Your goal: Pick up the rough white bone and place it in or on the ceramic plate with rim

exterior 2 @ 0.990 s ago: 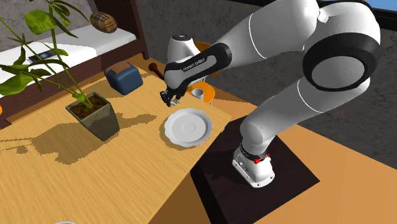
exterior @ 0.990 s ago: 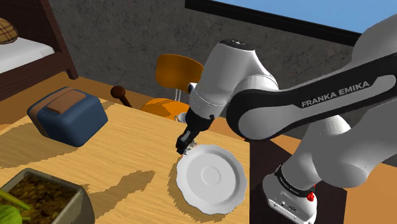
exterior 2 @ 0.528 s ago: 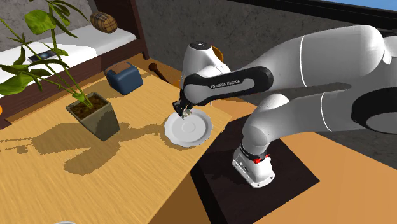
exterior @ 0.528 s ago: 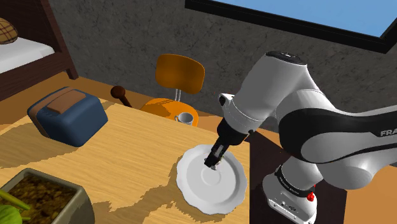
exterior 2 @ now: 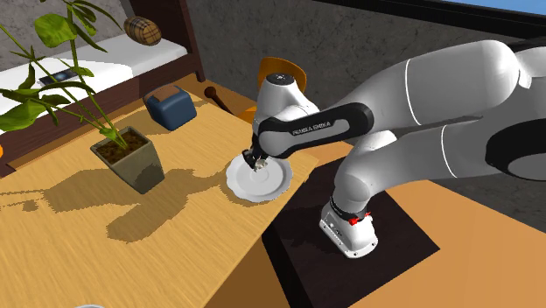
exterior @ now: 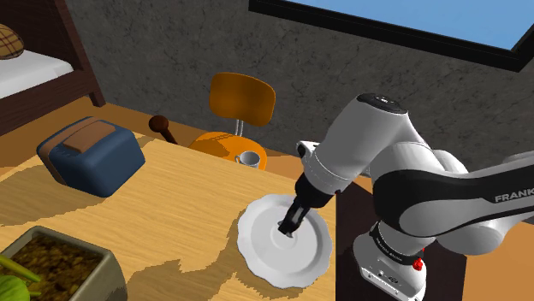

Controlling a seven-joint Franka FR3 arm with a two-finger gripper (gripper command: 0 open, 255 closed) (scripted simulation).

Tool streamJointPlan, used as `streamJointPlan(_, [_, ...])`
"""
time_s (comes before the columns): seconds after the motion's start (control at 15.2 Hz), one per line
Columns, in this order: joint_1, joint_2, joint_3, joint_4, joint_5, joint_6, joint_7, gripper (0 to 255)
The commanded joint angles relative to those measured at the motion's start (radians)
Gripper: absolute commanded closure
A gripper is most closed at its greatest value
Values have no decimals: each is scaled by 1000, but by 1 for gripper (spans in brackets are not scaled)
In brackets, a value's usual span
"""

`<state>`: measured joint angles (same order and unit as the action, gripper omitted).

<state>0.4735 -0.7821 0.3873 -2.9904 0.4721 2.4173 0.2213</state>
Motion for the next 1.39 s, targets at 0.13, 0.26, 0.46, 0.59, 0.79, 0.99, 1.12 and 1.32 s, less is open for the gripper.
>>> streamJointPlan(0.13, [11, 58, 12, -27, 26, 85, -14, 255])
streamJointPlan(0.26, [17, 93, 17, -39, 40, 131, -21, 255])
streamJointPlan(0.46, [24, 133, 23, -49, 55, 180, -29, 255])
streamJointPlan(0.59, [24, 133, 23, -49, 55, 180, -29, 255])
streamJointPlan(0.79, [23, 133, 23, -49, 56, 180, -29, 255])
streamJointPlan(0.99, [21, 137, 22, -47, 55, 183, -32, 0])
streamJointPlan(1.12, [18, 142, 21, -45, 54, 185, -34, 0])
streamJointPlan(1.32, [18, 72, 14, -45, 39, 115, -21, 0])
